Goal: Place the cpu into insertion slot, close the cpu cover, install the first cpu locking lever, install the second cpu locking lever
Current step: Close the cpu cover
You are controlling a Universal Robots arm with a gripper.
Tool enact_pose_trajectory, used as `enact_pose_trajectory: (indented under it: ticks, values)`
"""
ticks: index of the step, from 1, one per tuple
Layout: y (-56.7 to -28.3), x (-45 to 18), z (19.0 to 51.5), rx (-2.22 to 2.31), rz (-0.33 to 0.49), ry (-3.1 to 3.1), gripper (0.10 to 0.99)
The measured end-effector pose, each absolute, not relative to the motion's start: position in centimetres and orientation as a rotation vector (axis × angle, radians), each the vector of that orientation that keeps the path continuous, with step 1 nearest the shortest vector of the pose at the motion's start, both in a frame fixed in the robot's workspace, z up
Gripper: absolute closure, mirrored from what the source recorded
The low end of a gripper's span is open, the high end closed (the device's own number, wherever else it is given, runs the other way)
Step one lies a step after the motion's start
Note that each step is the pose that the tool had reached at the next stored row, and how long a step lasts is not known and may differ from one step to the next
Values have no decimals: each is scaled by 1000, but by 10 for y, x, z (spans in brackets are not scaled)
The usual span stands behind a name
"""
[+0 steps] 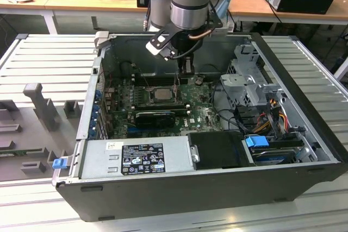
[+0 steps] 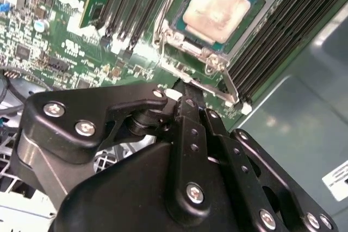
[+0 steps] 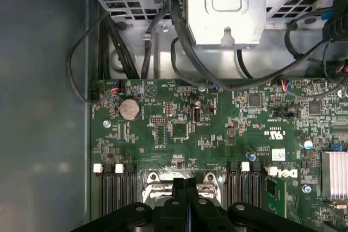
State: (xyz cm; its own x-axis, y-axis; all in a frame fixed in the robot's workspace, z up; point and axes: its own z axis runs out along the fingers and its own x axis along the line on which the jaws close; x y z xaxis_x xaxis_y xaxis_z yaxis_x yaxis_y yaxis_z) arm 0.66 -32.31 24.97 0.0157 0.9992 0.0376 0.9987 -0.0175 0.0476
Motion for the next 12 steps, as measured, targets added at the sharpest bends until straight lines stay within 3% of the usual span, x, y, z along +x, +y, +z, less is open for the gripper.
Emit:
enact_pose_trajectory:
  ticks: [12]
  values:
    - [-323,-15,235,2221,93,2211,980]
